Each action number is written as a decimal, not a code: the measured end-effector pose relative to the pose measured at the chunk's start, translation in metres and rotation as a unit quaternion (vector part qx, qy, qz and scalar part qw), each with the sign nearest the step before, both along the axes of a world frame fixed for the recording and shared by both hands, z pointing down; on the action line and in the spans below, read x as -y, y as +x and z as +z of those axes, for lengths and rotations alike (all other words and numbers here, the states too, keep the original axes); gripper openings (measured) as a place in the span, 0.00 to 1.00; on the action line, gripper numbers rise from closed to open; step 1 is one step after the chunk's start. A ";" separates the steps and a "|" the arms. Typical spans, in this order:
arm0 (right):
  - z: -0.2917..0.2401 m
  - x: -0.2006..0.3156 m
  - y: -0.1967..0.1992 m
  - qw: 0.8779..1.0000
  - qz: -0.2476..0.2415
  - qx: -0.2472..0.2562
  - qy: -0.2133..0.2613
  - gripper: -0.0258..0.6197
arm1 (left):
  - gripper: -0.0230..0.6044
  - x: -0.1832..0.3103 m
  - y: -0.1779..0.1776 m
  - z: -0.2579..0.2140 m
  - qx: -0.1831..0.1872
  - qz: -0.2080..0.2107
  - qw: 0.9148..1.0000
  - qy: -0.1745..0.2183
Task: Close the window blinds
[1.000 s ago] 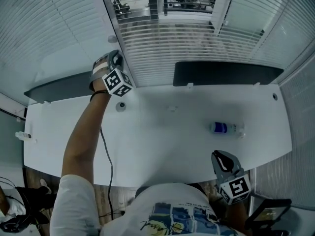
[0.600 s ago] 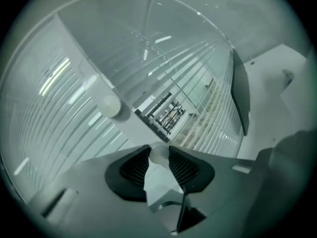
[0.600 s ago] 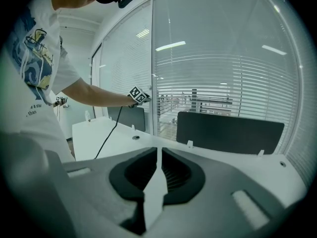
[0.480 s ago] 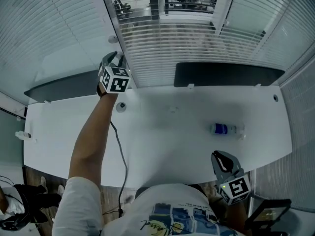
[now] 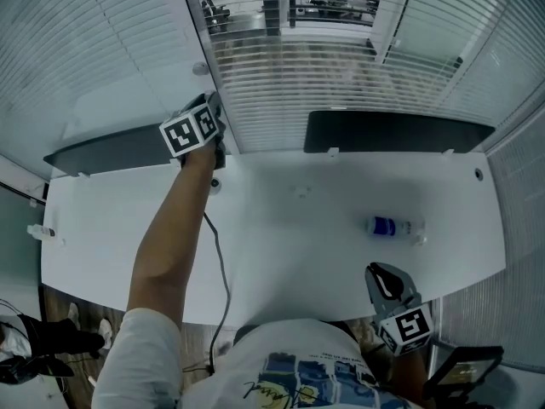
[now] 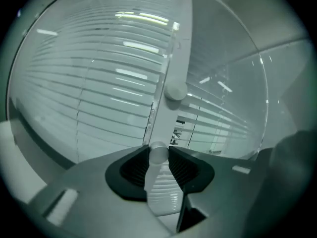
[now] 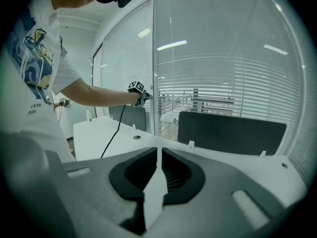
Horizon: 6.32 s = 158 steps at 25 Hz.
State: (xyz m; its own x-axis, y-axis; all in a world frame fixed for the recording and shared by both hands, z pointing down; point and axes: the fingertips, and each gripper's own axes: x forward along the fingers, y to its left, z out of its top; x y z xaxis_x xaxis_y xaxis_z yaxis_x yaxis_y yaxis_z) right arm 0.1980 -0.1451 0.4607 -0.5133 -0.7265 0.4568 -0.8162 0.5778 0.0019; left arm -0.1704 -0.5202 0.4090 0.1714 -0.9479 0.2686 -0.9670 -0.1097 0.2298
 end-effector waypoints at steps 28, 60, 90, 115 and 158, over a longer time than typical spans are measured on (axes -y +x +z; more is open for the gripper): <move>-0.001 -0.008 -0.004 1.000 0.006 0.005 0.006 0.07 | 0.31 -0.013 0.029 0.008 0.689 0.149 0.706 0.074; 0.002 0.007 -0.019 1.000 0.006 0.006 0.003 0.07 | 0.24 -0.002 0.010 -0.004 0.295 0.028 0.955 0.029; -0.001 -0.003 -0.019 1.000 -0.003 0.001 -0.001 0.07 | 0.32 -0.005 0.016 0.016 0.753 0.135 0.641 0.061; -0.004 0.002 -0.025 1.000 -0.011 -0.002 -0.008 0.07 | 0.24 -0.004 0.005 -0.004 0.242 0.011 0.970 0.010; -0.005 0.005 -0.022 1.000 0.000 -0.007 -0.007 0.07 | 0.24 -0.003 0.013 0.001 0.510 0.076 0.854 0.068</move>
State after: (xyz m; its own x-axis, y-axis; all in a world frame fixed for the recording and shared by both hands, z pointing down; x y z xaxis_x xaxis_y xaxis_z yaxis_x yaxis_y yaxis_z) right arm 0.1765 -0.1499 0.4562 -0.5063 -0.7200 0.4746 -0.8164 0.5775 0.0052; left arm -0.1572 -0.5171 0.4099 0.0376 -0.9699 0.2407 -0.6297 -0.2101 -0.7479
